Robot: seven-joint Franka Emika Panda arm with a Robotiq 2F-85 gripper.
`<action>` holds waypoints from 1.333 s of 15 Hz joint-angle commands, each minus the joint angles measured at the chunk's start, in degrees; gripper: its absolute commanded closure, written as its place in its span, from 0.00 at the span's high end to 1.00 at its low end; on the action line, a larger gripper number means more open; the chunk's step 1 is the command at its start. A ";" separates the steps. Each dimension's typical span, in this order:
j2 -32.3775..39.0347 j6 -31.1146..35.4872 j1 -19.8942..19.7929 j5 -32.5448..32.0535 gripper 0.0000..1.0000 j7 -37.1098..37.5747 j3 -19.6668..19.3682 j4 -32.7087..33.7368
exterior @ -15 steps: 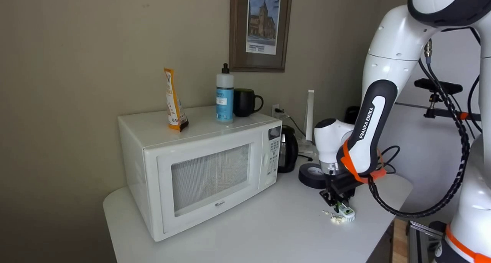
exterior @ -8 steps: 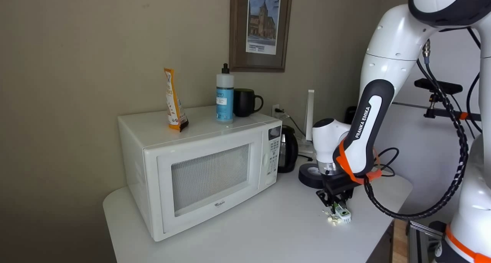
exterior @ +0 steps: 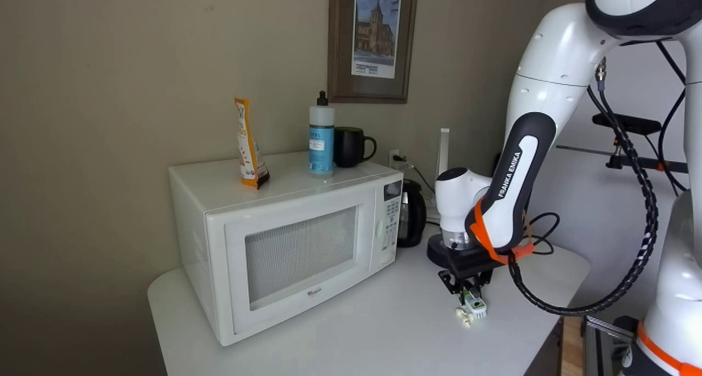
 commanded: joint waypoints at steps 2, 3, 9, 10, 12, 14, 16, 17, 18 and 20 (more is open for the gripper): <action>-0.28 -4.09 1.90 -2.43 0.18 5.44 -1.57 0.20; -1.93 -4.75 1.61 -4.42 0.18 6.64 -2.62 -1.03; -7.77 0.56 -4.66 -13.76 0.18 10.03 -3.79 -2.50; -8.43 2.67 -5.55 -12.89 0.18 9.40 -2.95 -2.24; -10.48 6.96 -6.45 -11.89 0.18 9.66 -1.43 -3.88; -7.29 10.13 -5.20 -5.17 0.18 5.50 0.29 -2.00; -6.11 11.07 -4.31 -0.07 0.18 2.73 3.23 -2.22; -5.57 11.48 -3.92 1.44 0.18 1.59 4.73 -2.21; -5.01 12.32 -3.69 2.37 0.18 1.02 5.91 -2.18; -4.18 15.73 -3.42 2.53 0.18 1.03 7.61 -2.18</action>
